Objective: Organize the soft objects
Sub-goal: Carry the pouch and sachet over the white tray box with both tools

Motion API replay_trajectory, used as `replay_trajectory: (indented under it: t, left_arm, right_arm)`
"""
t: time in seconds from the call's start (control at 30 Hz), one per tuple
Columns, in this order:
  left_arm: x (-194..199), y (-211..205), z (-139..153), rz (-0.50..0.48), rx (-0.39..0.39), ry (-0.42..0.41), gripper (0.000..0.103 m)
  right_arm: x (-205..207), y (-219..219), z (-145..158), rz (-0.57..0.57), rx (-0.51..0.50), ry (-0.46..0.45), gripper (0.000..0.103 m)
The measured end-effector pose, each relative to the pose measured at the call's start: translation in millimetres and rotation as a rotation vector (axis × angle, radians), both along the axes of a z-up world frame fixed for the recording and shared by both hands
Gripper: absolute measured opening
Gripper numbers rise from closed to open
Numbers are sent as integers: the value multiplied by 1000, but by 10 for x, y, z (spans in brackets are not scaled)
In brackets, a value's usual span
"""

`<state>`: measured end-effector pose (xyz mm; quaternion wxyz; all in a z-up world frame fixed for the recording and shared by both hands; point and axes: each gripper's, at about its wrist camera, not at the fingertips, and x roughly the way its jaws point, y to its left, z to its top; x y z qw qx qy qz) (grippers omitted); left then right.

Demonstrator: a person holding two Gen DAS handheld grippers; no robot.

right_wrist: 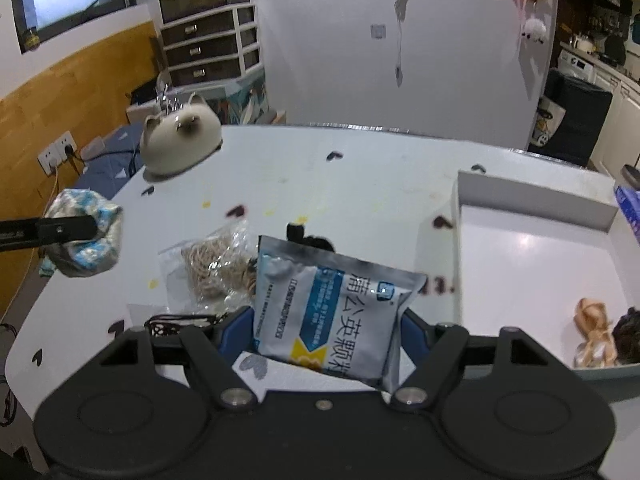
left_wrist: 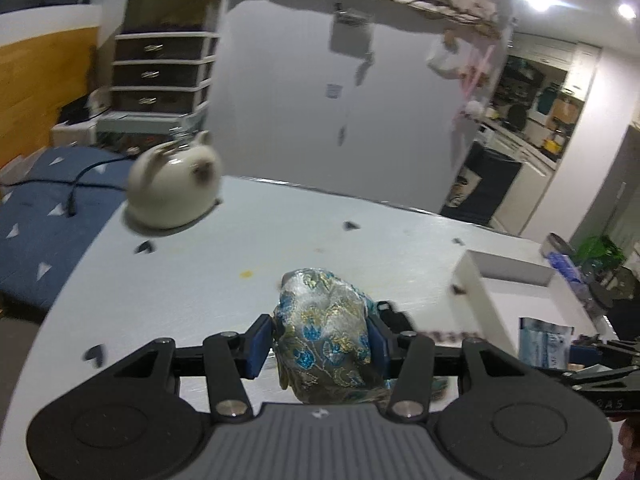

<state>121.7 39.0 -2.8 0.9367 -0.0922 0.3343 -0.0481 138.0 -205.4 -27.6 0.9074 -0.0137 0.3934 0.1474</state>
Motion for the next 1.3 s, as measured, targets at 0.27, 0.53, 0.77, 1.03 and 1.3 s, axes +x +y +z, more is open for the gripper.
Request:
replay_trajectory:
  t: [0.27,0.53,0.77,1.03,1.3]
  left_arm:
    - [163,-784,64,-85,-12,-6,50]
    - [333,-1521,10,-146,-36,12,51]
    - [528,-2195,-129,-223,-40,47,51]
    - [772,-2740,-403,-296,-4,109,51]
    - [981,-2985,-700,-341,55,194,51]
  right_arm:
    - [2,-540,143,-34,23,-38,77]
    - [79,-1232,166,-71,29,-37,77]
    - [201,-1840,112,-112,43,-16,77]
    - [407,-2347,-6,-134,77,34,77]
    - [702,-2532,-262,-132,195,163,77]
